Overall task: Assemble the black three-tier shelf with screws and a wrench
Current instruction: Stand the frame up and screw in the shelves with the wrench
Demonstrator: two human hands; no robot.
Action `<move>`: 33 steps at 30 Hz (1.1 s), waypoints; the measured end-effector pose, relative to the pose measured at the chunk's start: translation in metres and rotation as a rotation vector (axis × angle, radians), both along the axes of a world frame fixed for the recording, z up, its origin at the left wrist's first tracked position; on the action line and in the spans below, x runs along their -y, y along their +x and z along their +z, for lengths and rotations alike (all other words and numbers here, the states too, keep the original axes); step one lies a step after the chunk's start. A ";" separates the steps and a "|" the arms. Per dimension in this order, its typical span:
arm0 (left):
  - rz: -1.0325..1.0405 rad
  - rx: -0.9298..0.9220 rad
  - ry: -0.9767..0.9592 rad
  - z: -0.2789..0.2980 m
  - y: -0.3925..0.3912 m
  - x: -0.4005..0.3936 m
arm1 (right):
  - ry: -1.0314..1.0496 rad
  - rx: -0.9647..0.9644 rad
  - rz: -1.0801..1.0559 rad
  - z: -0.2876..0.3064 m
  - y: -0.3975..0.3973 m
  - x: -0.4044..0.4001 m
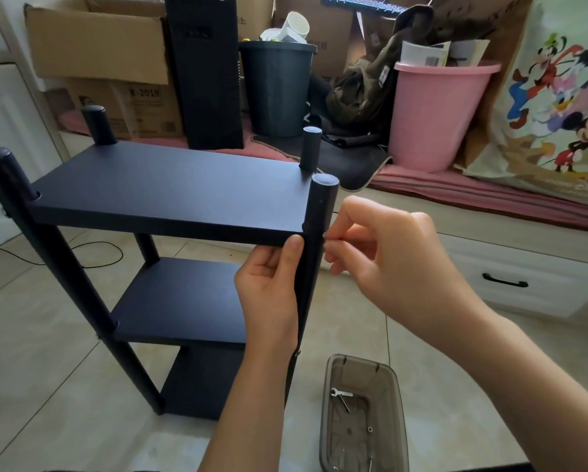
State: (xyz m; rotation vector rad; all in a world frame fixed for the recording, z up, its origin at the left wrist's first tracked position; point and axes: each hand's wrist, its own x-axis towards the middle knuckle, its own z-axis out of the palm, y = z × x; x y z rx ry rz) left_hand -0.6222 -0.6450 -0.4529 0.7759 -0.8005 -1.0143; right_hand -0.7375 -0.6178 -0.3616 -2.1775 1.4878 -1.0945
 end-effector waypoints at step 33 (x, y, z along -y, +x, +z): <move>-0.047 0.034 -0.086 -0.006 0.005 0.002 | 0.177 0.353 0.109 -0.010 -0.007 0.006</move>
